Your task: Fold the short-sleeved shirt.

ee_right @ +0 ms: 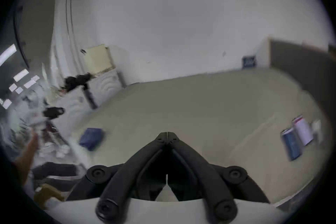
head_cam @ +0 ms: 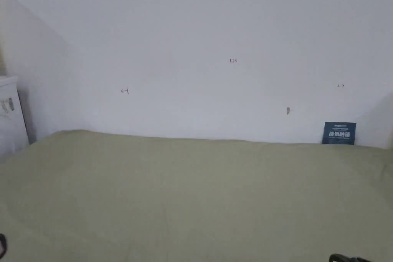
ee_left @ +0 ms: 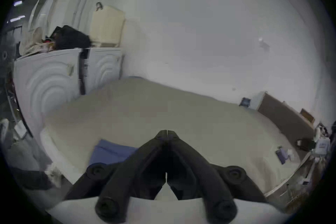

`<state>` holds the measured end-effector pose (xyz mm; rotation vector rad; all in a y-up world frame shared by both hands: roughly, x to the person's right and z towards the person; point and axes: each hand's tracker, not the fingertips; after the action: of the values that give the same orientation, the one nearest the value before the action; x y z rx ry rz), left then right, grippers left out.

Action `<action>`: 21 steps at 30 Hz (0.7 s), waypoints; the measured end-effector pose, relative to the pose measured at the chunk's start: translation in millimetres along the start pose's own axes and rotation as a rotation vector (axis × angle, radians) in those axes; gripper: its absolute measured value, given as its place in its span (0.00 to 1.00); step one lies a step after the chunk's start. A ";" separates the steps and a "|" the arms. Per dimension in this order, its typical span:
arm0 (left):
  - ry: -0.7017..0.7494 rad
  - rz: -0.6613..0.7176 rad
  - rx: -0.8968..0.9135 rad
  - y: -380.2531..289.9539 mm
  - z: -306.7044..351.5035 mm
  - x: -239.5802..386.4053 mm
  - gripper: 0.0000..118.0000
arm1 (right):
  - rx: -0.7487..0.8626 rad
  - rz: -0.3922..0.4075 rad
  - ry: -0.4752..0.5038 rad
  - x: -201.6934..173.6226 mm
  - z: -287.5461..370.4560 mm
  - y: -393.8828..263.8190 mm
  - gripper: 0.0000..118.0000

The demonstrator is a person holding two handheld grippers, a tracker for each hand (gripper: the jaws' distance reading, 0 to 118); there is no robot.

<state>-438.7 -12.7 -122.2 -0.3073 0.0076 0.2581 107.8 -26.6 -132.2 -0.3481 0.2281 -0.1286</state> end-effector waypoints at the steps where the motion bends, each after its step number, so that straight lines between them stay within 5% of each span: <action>1: -0.042 0.001 0.004 -11.2 -4.8 17.8 0.00 | 0.035 0.028 -0.059 -4.2 4.1 0.0 0.00; 5: -0.073 -0.080 0.012 -39.0 -18.1 81.2 0.00 | 0.090 0.065 -0.151 -8.6 7.3 -3.9 0.00; 10: 0.034 -0.240 0.141 -28.2 -28.0 169.6 0.00 | 0.211 0.243 -0.364 -17.9 -3.8 19.2 0.00; 21: -0.008 -0.298 0.172 -18.7 -36.1 224.2 0.01 | 0.270 0.162 -0.407 -25.4 -11.0 35.8 0.00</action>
<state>-216.0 15.4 -161.4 -0.1332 -0.0234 -0.0370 83.7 7.3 -149.8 -0.0811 -0.1633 0.0726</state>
